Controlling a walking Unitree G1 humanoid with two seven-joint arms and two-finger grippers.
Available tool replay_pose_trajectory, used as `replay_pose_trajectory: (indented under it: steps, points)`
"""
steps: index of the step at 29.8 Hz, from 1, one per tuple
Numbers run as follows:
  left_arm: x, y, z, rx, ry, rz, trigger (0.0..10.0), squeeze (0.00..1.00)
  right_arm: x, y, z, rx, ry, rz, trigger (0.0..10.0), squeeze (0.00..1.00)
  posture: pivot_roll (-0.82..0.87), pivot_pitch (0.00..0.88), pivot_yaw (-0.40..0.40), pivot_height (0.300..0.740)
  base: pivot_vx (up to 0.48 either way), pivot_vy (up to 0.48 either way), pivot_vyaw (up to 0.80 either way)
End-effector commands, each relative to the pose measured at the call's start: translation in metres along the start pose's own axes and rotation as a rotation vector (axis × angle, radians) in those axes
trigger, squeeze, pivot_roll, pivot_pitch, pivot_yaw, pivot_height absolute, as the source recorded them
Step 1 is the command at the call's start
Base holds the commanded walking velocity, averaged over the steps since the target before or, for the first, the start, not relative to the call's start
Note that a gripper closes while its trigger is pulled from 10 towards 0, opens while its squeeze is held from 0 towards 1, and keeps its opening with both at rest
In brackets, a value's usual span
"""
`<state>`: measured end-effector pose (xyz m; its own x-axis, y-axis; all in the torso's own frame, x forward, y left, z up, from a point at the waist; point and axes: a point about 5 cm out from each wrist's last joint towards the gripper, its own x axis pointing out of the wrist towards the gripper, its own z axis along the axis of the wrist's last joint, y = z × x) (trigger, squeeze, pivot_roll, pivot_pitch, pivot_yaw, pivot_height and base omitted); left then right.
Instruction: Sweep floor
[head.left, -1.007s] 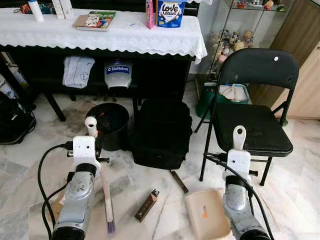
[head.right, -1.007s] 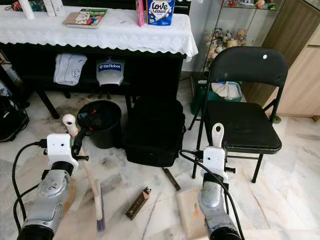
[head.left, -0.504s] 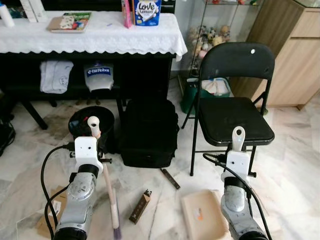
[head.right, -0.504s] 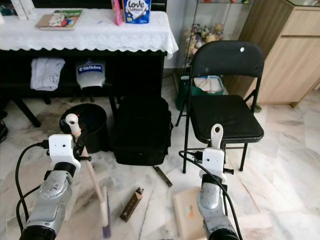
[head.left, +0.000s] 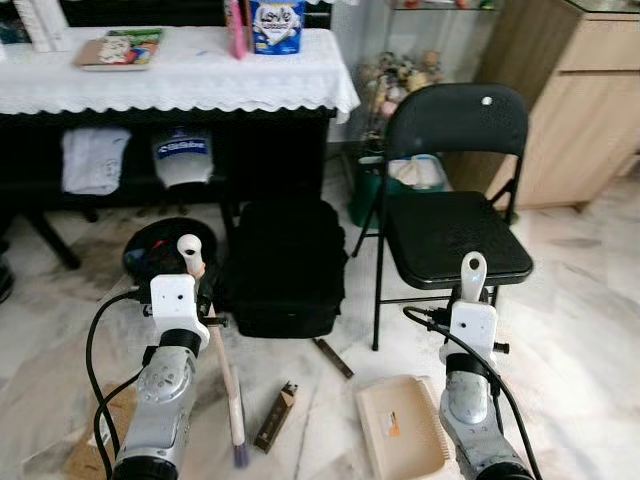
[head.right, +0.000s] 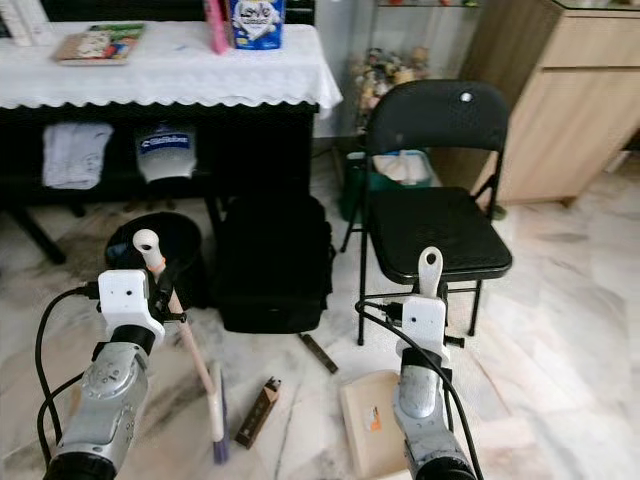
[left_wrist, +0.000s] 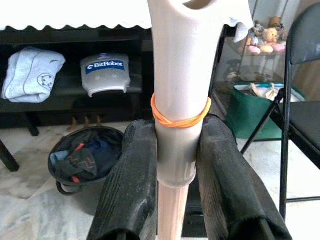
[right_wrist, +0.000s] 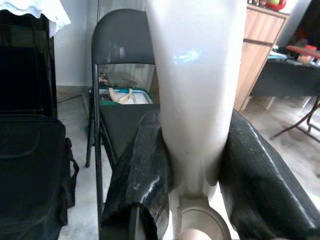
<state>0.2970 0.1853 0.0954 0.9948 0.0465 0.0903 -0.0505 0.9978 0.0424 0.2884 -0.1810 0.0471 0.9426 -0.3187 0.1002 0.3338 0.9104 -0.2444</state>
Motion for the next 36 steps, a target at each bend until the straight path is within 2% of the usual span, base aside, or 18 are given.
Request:
replay_pose_trajectory:
  steps: [1,6,12,30,36]
  points:
    - [0.0013,0.002,0.0049,0.011,-0.027,0.001,10.0,0.0,0.0009,0.0031,0.0045,0.005,-0.022,0.01,10.0,0.0,0.07,0.073,-0.037,0.74,0.0,0.281,0.0]
    - [0.0005,-0.0002,0.0043,0.006,-0.028,-0.004,10.0,0.0,0.0015,0.0025,0.0047,0.012,-0.019,0.003,10.0,0.0,0.07,0.081,-0.038,0.74,0.0,0.283,0.0]
    - [0.0011,-0.0002,0.0044,0.005,-0.029,-0.003,10.0,0.0,0.0025,0.0024,0.0047,0.019,-0.015,0.005,10.0,0.0,0.07,0.085,-0.038,0.74,0.0,0.277,-0.69]
    - [0.0011,-0.0004,0.0048,0.006,-0.03,-0.004,10.0,0.0,0.0024,0.0028,0.0052,0.015,-0.018,0.008,10.0,0.0,0.08,0.095,-0.037,0.74,0.0,0.274,0.0]
    - [0.0013,-0.0007,0.0058,0.002,-0.038,-0.009,10.0,0.0,0.0023,0.0034,0.0049,0.015,-0.015,0.009,10.0,0.0,0.07,0.097,-0.036,0.74,0.0,0.0,0.0]
